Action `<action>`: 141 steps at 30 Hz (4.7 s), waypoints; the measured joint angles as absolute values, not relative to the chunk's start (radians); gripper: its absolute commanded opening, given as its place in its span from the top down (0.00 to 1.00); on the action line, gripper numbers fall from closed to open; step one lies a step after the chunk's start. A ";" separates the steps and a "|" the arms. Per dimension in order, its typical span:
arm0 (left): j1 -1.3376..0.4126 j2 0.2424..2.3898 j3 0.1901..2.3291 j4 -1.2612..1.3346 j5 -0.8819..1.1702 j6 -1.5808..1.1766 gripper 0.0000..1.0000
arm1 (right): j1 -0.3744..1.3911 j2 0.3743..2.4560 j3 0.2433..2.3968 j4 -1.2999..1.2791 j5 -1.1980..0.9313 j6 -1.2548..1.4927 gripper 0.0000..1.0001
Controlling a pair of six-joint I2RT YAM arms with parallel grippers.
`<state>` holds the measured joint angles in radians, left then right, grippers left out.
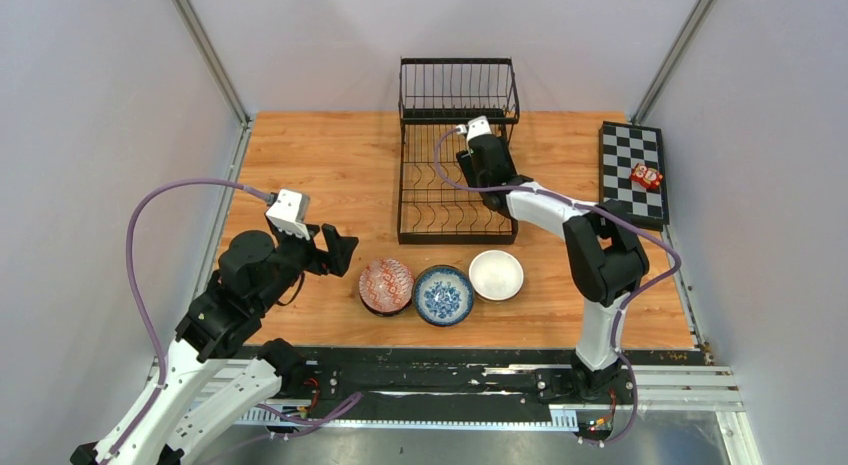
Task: Load the bowls into the dish rack
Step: Place the bowl in the dish rack, then pick up the bowl from the center of the board.
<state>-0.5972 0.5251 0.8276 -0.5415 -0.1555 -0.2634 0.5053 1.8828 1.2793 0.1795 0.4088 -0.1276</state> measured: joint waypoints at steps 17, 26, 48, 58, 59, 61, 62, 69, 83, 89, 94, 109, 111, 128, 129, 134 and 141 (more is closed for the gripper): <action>-0.597 0.513 0.824 -0.549 -0.163 -0.262 0.13 | 0.503 1.942 1.303 0.202 0.401 -0.129 0.98; -0.597 0.506 0.824 -0.549 -0.167 -0.261 0.13 | 0.503 1.942 1.303 0.202 0.396 -0.103 0.59; -0.597 0.493 0.822 -0.552 -0.167 -0.261 0.13 | 0.496 1.876 1.301 0.193 0.392 -0.063 0.16; -0.597 0.492 0.818 -0.556 -0.170 -0.262 0.13 | 0.505 1.801 1.259 0.184 0.392 -0.045 0.16; -0.597 0.492 0.818 -0.556 -0.170 -0.262 0.13 | 0.506 1.785 1.250 0.181 0.392 -0.041 0.16; -0.597 0.492 0.818 -0.556 -0.170 -0.262 0.13 | 0.511 1.753 1.234 0.169 0.390 -0.027 0.16; -0.597 0.492 0.818 -0.556 -0.170 -0.262 0.13 | 0.513 1.736 1.227 0.163 0.387 -0.020 0.16; -0.597 0.493 0.818 -0.556 -0.170 -0.262 0.13 | 0.549 1.552 1.131 0.117 0.354 0.044 0.21; -0.597 0.500 0.817 -0.559 -0.191 -0.263 0.12 | 0.570 1.147 0.936 -0.179 0.228 0.173 0.38; -0.597 0.526 0.817 -0.582 -0.186 -0.277 0.12 | 0.571 1.031 0.884 -0.327 0.181 0.217 0.45; -0.597 0.538 0.817 -0.604 -0.162 -0.304 0.12 | 0.572 1.001 0.856 -0.414 0.143 0.257 0.48; -0.597 0.553 0.778 -0.618 -0.088 -0.315 0.12 | 0.572 1.118 0.790 -0.495 0.123 0.348 0.54; -0.597 0.554 0.773 -0.620 -0.085 -0.315 0.12 | 0.572 1.131 0.788 -0.495 0.125 0.350 0.57; -0.597 0.556 0.766 -0.624 -0.075 -0.315 0.12 | 0.572 1.195 0.786 -0.495 0.158 0.352 0.76; -0.597 0.556 0.766 -0.624 -0.075 -0.315 0.12 | 0.572 1.195 0.786 -0.495 0.160 0.352 0.78; -0.597 0.556 0.766 -0.624 -0.075 -0.315 0.12 | 0.572 1.196 0.786 -0.496 0.170 0.344 0.97; -0.597 0.563 0.766 -0.624 -0.074 -0.315 0.12 | 0.574 1.174 0.787 -0.499 0.169 0.339 0.97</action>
